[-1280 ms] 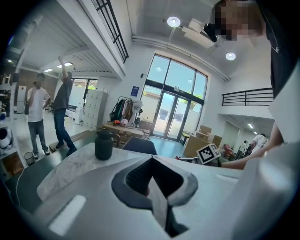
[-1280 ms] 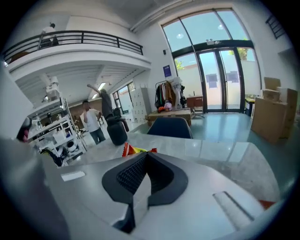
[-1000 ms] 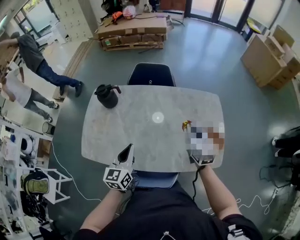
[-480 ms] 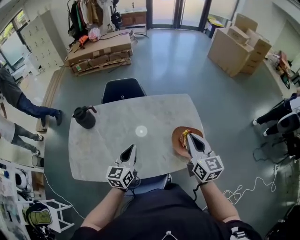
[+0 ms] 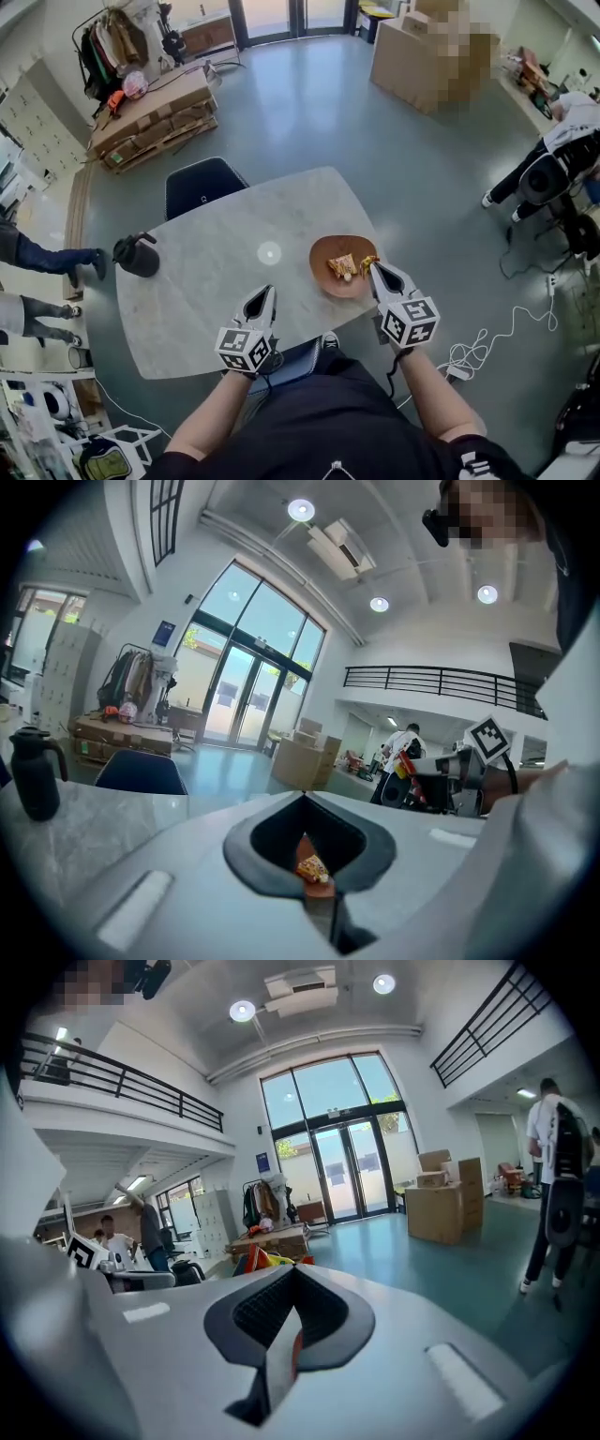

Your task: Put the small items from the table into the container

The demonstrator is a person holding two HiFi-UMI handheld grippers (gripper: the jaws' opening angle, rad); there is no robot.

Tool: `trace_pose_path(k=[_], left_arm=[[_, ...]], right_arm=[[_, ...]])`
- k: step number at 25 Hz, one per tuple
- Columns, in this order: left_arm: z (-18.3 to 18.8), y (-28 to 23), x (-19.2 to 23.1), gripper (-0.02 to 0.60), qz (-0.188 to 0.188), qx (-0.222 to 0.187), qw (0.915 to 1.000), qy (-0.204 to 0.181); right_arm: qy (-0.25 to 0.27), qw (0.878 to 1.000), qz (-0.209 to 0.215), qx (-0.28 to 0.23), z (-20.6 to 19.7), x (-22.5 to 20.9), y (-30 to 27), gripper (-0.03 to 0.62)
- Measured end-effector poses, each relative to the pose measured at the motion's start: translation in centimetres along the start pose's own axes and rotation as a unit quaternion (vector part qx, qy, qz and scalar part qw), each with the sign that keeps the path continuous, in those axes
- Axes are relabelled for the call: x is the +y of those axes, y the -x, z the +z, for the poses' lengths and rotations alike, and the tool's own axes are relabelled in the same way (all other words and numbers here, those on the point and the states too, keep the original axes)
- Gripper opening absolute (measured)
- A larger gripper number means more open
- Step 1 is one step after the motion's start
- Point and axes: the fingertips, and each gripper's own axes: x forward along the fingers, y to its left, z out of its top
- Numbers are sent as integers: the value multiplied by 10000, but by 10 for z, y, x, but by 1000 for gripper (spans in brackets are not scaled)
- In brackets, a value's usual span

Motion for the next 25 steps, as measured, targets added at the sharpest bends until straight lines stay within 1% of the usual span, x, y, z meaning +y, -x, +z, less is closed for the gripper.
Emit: trace_pose_path(k=[3,5,7,11,14,16,18,20,21,23,25], left_arm=[[-12,-20,-11,3,-6,155,9999,33],[-19,-30,-18,3,43,253,9997,49],[-25,-38,-21,3,121,335,9994,53],[-39,-51,-20,3,375,488,9981,98],[-47,-51,-15,3,607,590,9963,150],[-51,-48,-8,3,776,643,9947,189],[-54,-44,-1,3,948,684,9929,228],[-56,-40,4,3,1092,707,9912,251],[-57,-38,6,3,1152,715,9904,259],[-58,-32,10,3,1264,734,9889,272],[-58,-26,13,3,1359,749,9875,280]], right_arm=[[-110,9989,-71,451,-30,-32,-16,26],[-142,9958,-37,905,-59,-50,-30,26],[-128,9897,32,1423,-92,-66,-48,26],[118,9704,190,2405,-164,-90,-89,26],[379,9511,317,3048,-211,-97,-115,28],[622,9378,336,3398,-235,-101,-129,28],[843,9243,335,3707,-256,-104,-138,28],[927,9110,346,4003,-275,-108,-139,28],[964,9089,383,4039,-279,-108,-141,29],[1075,9110,500,3949,-282,-103,-148,29],[1173,9092,558,3957,-286,-100,-150,31]])
